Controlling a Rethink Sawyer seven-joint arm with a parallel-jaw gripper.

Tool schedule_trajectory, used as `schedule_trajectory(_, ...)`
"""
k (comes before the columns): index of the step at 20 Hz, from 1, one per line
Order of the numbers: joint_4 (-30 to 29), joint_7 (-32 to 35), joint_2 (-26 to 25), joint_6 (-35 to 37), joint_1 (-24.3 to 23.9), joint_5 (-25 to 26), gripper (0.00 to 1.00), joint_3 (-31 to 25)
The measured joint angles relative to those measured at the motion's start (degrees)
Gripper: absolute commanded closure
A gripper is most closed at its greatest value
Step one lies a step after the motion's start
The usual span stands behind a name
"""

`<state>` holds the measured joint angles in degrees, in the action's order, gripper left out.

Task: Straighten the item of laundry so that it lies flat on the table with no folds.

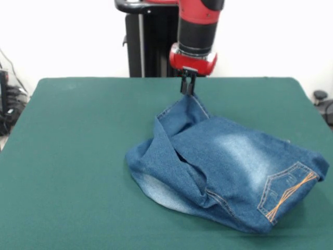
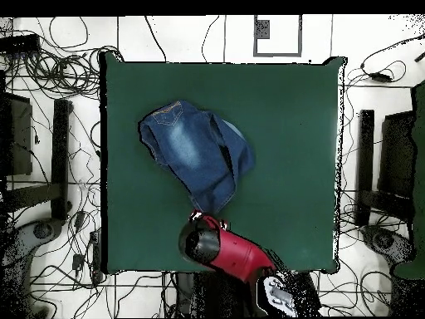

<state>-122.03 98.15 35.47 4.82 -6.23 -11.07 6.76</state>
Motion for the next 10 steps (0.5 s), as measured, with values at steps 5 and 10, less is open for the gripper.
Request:
schedule_trajectory(5, 0.9, 0.0, 2.8, 7.1, -0.4, 3.6, 1.00, 1.9)
schedule_trajectory(10, 1.8, 0.0, 4.9, 12.2, -2.2, 8.0, 1.00, 2.5)
